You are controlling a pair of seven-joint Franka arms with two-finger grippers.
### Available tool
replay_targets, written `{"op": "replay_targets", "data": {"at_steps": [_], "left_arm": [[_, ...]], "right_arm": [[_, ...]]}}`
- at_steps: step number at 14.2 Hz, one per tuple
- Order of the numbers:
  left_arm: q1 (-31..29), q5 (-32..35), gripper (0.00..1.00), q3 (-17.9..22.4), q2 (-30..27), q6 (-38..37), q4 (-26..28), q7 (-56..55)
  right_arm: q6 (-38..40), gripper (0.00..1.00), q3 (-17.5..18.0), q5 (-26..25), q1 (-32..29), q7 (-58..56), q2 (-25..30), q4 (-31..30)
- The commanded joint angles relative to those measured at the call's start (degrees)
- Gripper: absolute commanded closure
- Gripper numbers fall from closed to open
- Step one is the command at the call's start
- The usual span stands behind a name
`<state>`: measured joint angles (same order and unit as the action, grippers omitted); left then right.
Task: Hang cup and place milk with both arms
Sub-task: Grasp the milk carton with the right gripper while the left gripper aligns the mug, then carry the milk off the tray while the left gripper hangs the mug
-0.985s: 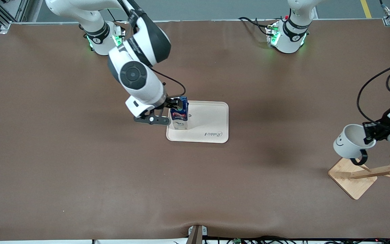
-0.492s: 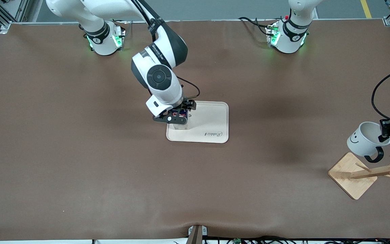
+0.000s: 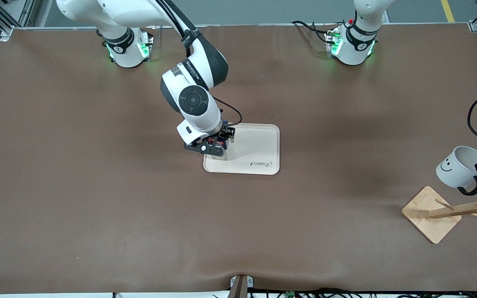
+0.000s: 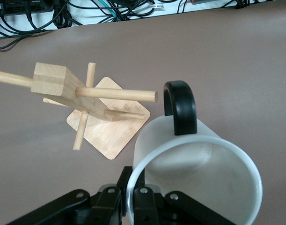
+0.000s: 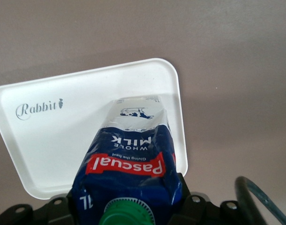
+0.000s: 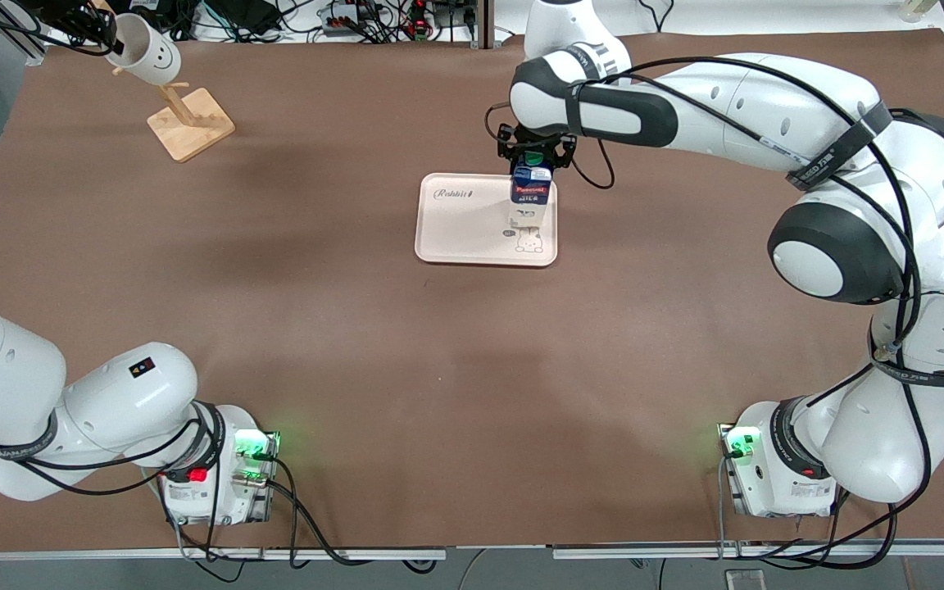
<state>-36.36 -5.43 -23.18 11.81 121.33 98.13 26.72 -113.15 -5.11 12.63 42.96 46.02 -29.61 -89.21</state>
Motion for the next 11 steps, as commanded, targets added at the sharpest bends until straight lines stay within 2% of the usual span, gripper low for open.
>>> {"op": "replay_targets", "data": {"at_steps": [1,3,5,6,9,11], "left_arm": [[-1.08,-1.77,1.00,-0.55,1.10,-0.83,-2.32,1.40],[-1.34,-2.04,1.00,-0.46,2.07,-0.92,-3.73,3.94],[-1.35,-2.04,1.00,-0.55,2.95,-0.92,-4.61,4.13],[-1.35,-2.04,1.00,-0.55,3.04,-0.92,-4.53,4.13],[-2.48,-3.71,1.00,-0.46,3.92,-0.92,-4.53,5.61],[-3.27,-3.71,1.00,-0.55,4.18,-0.92,-4.62,7.19]], "right_arm": [[8.96,1.00,0.10,5.53,-4.09,0.92,0.78,6.65],[15.92,1.00,0.01,6.70,-9.71,0.39,1.22,10.97],[19.88,1.00,-0.34,4.61,-13.06,-3.79,3.84,10.47],[21.73,1.00,-0.26,1.12,-15.69,-8.27,4.73,9.68],[22.63,1.00,-0.34,-1.29,-24.30,-20.40,8.24,5.12],[21.67,1.00,-0.25,-4.79,-31.41,-30.41,9.83,1.25]]}}
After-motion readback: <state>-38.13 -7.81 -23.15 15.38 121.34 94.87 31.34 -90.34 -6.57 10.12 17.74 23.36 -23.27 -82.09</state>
